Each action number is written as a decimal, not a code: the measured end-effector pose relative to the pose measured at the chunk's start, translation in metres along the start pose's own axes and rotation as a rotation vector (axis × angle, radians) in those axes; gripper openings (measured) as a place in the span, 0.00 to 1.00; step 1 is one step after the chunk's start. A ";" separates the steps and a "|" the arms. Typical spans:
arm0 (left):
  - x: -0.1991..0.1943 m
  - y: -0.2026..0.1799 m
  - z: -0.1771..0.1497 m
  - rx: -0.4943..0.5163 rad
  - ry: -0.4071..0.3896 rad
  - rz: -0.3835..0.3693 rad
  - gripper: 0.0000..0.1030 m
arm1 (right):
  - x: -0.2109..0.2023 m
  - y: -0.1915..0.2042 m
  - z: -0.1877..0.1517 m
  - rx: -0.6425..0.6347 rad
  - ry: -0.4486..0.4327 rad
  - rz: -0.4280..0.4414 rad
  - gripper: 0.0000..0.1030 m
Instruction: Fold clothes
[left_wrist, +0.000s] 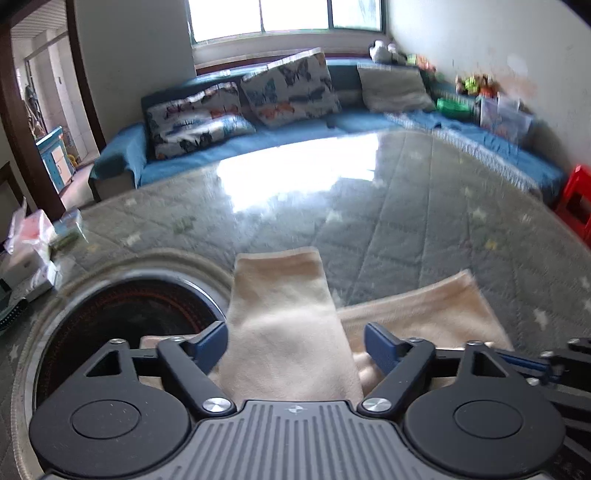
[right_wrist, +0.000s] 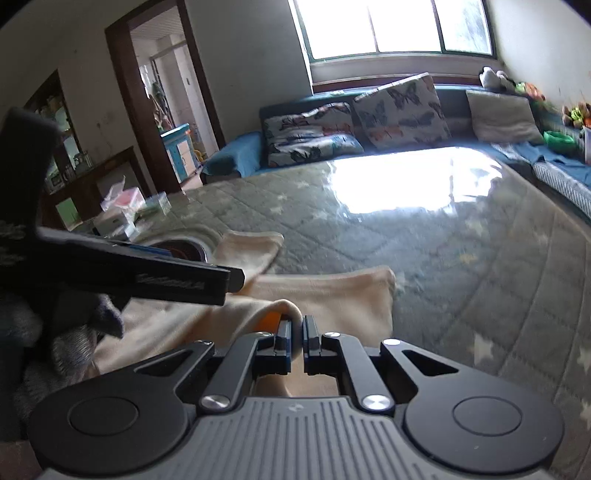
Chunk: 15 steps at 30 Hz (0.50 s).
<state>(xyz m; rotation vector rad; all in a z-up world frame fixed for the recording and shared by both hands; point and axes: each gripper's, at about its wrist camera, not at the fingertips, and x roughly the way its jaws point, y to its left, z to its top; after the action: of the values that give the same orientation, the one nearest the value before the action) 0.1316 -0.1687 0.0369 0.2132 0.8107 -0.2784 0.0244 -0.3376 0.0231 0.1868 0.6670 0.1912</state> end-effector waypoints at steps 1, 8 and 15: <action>0.004 0.000 -0.002 0.008 0.013 -0.003 0.69 | 0.000 -0.002 -0.002 0.003 0.003 -0.004 0.05; -0.002 0.011 -0.008 -0.013 -0.004 -0.007 0.11 | -0.014 -0.015 -0.004 0.035 -0.033 -0.038 0.04; -0.037 0.040 -0.018 -0.103 -0.066 0.013 0.04 | -0.031 -0.023 0.000 0.030 -0.044 -0.028 0.08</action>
<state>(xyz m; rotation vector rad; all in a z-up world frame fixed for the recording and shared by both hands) 0.1087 -0.1198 0.0554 0.1124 0.7562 -0.2299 0.0035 -0.3673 0.0359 0.2104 0.6291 0.1500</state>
